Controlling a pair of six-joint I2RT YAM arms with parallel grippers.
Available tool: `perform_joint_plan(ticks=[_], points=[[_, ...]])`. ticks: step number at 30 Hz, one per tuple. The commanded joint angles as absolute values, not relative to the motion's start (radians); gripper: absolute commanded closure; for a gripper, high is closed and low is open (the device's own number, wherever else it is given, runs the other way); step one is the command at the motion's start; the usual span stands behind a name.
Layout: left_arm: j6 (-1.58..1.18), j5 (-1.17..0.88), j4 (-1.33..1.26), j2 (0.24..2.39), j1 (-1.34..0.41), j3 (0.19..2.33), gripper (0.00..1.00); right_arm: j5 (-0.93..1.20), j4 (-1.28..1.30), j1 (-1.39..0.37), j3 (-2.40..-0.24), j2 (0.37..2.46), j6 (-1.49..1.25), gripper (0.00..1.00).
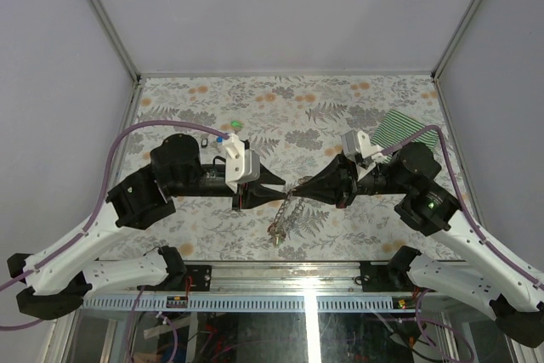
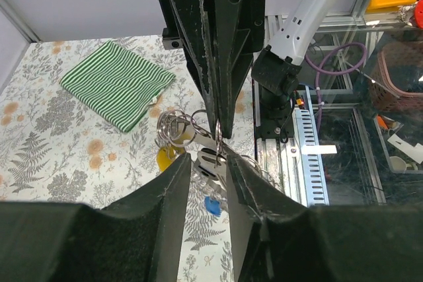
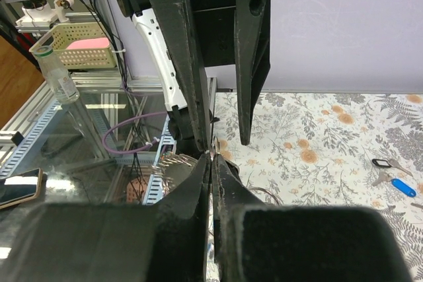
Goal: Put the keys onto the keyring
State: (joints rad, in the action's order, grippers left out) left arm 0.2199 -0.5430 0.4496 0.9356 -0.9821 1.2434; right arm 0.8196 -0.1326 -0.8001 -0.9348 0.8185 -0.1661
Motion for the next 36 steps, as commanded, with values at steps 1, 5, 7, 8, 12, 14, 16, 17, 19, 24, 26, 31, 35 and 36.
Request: perform_joint_plan(ticks=[1, 5, 7, 8, 12, 14, 16, 17, 19, 24, 26, 31, 35, 36], points=[[0.232, -0.562, 0.420, 0.936, -0.989, 1.269, 0.71, 0.846, -0.207, -0.802, -1.008, 0.793, -0.176, 1.00], [0.236, -0.564, 0.420, 0.941, -0.988, 1.275, 0.76, 0.847, -0.207, -0.801, -1.007, 0.791, -0.174, 1.00], [0.239, -0.570, 0.420, 0.946, -0.989, 1.277, 0.81, 0.847, -0.207, -0.801, -1.007, 0.790, -0.173, 1.00], [0.241, -0.573, 0.420, 0.948, -0.988, 1.278, 0.84, 0.846, -0.207, -0.802, -1.006, 0.790, -0.173, 1.00], [0.245, -0.576, 0.420, 0.953, -0.989, 1.281, 0.94, 0.839, -0.203, -0.800, -1.006, 0.789, -0.171, 1.00], [0.245, -0.579, 0.420, 0.954, -0.988, 1.282, 1.00, 0.839, -0.201, -0.801, -1.006, 0.789, -0.171, 1.00], [0.244, -0.584, 0.420, 0.954, -0.988, 1.285, 1.00, 0.836, -0.201, -0.801, -1.006, 0.786, -0.173, 1.00], [0.244, -0.585, 0.420, 0.953, -0.989, 1.285, 1.00, 0.834, -0.201, -0.802, -1.005, 0.785, -0.172, 1.00], [0.244, -0.585, 0.422, 0.951, -0.988, 1.284, 1.00, 0.824, -0.205, -0.801, -1.004, 0.779, -0.175, 1.00], [0.240, -0.584, 0.421, 0.947, -0.988, 1.278, 1.00, 0.779, -0.246, -0.801, -0.988, 0.758, -0.203, 1.00], [0.238, -0.583, 0.418, 0.945, -0.988, 1.274, 1.00, 0.767, -0.270, -0.801, -0.981, 0.752, -0.219, 1.00], [0.234, -0.581, 0.404, 0.940, -0.989, 1.265, 1.00, 0.711, -0.325, -0.801, -0.962, 0.736, -0.259, 1.00], [0.229, -0.579, 0.395, 0.942, -0.988, 1.261, 1.00, 0.667, -0.370, -0.801, -0.946, 0.732, -0.296, 1.00], [0.229, -0.578, 0.394, 0.943, -0.990, 1.261, 1.00, 0.659, -0.382, -0.801, -0.943, 0.734, -0.307, 1.00]])
